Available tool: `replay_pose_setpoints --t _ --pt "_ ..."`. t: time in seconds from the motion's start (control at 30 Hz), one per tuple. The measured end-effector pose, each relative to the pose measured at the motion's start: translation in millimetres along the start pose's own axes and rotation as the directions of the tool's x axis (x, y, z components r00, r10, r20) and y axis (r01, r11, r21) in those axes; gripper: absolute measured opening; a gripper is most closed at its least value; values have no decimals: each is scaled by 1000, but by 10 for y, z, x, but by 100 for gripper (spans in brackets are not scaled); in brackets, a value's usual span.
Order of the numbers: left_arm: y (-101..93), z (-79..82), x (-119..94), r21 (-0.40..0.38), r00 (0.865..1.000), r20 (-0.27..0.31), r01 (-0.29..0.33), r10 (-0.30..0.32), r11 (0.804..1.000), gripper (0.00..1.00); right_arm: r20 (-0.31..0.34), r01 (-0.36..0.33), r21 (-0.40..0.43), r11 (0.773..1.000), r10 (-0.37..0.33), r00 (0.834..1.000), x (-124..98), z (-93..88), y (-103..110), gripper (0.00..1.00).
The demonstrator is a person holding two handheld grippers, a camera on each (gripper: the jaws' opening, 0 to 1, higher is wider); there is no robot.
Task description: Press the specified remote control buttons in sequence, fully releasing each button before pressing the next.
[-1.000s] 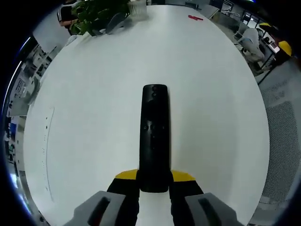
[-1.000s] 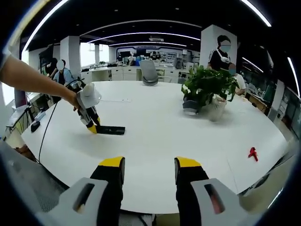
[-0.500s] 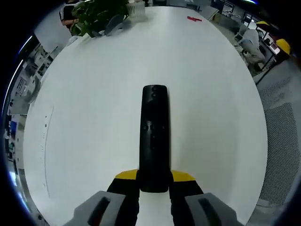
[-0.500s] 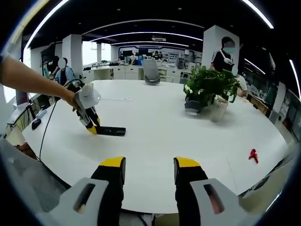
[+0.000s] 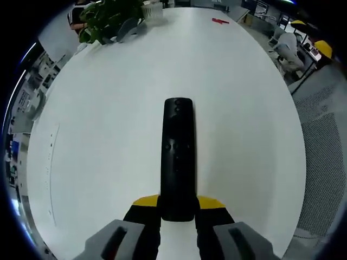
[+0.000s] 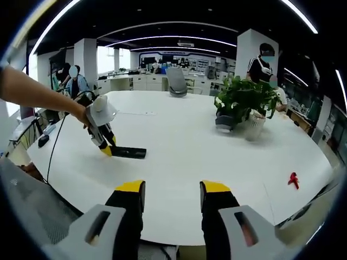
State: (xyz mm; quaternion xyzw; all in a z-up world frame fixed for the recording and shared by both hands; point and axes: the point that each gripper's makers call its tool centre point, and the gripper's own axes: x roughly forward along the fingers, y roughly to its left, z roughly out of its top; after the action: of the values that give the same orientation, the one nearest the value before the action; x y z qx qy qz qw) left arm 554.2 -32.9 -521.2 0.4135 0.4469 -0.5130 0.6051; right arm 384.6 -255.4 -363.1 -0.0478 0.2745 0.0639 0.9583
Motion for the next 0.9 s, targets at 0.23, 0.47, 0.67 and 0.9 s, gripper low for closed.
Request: replay_pose_setpoints --t 0.23,0.47,0.67,0.9 --pt "-61 -11 -7 0 1000 -4 -2 2 1000 23 1 2 3 1000 -2 1000 0 -4 -12 41" --pt "-104 -17 -13 -3 1000 10 1 -1 1000 23 9 -2 2 1000 2 1000 -9 9 -4 40" --pt "-169 -24 -15 -5 1000 2 -2 2 1000 23 7 -15 -15 1000 15 1000 -4 12 33 40" --pt "-217 -33 -21 -17 1000 4 -5 5 1000 23 5 -15 -12 1000 15 1000 -7 4 29 38"
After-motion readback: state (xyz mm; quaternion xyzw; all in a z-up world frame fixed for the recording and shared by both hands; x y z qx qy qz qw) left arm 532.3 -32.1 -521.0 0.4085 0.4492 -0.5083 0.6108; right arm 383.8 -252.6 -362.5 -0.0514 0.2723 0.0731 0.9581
